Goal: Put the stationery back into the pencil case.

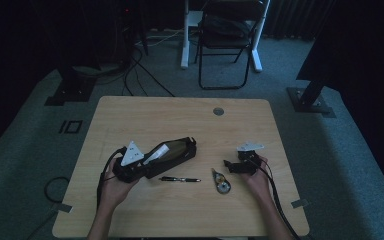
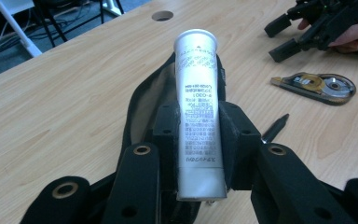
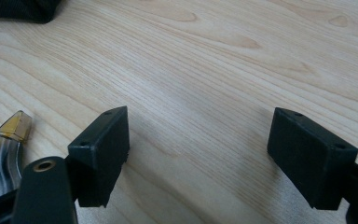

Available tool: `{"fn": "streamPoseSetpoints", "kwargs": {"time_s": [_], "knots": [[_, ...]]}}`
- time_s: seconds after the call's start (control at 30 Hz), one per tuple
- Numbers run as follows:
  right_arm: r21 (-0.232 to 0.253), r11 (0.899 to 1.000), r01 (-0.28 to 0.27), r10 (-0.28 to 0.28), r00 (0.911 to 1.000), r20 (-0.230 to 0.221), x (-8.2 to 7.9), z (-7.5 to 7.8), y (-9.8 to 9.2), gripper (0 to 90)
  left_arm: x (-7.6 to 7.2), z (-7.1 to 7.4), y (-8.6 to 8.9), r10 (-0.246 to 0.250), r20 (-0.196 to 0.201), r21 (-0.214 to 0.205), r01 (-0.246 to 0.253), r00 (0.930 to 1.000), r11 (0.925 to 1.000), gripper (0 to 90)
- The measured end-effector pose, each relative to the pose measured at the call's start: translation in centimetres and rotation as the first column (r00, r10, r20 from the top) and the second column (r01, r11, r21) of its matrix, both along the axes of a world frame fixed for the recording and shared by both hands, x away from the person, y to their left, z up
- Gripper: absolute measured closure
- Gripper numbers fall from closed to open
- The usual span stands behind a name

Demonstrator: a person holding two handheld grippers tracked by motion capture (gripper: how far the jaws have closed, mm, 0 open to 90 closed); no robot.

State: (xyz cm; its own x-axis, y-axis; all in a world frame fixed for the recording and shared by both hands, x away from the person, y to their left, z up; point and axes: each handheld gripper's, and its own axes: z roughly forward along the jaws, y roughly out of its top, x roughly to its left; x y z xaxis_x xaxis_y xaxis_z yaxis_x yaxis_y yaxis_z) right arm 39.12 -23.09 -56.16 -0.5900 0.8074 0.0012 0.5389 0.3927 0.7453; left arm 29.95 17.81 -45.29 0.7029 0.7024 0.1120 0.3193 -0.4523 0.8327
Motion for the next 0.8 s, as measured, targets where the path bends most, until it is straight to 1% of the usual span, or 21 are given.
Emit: {"fn": "streamPoseSetpoints", "kwargs": {"time_s": [0.27,0.67,0.8], "knots": [[0.0,1.0,0.0,0.0,1.0,0.0,0.0,0.0,0.0,20.9,0.4,0.0,0.0,0.016,0.004,-0.002,-0.016,0.9999,0.9999,71.0],[0.0,1.0,0.0,0.0,1.0,0.0,0.0,0.0,0.0,20.9,1.1,-0.6,-0.2,0.044,0.005,0.011,-0.044,0.999,0.999,71.0],[0.0,1.0,0.0,0.0,1.0,0.0,0.0,0.0,0.0,20.9,1.3,-0.7,-0.3,0.053,0.006,0.004,-0.053,0.9986,0.9986,71.0]]}}
